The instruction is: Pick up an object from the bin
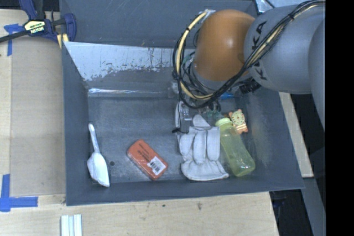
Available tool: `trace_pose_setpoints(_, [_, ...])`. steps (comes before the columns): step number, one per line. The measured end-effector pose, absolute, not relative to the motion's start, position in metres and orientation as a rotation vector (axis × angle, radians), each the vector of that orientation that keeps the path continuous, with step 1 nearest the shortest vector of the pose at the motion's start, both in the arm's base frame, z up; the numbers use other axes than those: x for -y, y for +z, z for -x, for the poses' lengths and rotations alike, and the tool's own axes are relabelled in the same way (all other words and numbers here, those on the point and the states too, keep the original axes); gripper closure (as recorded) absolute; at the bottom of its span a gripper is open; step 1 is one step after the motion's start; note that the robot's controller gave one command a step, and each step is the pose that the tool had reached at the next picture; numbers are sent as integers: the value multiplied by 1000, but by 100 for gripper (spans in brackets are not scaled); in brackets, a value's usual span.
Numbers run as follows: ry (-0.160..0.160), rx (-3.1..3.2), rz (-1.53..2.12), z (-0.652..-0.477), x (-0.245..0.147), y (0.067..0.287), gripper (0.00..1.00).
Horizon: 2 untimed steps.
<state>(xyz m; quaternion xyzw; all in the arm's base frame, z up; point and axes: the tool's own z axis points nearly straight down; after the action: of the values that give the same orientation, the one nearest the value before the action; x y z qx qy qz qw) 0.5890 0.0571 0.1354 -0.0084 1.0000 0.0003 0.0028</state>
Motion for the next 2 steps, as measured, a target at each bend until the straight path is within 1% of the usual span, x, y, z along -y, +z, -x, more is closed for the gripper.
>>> trace_pose_setpoints(1, [0, -3144, -88, -588, -34, 129, 0])
trace_pose_setpoints(2, [0, -3138, -128, -556, -3, 157, 0])
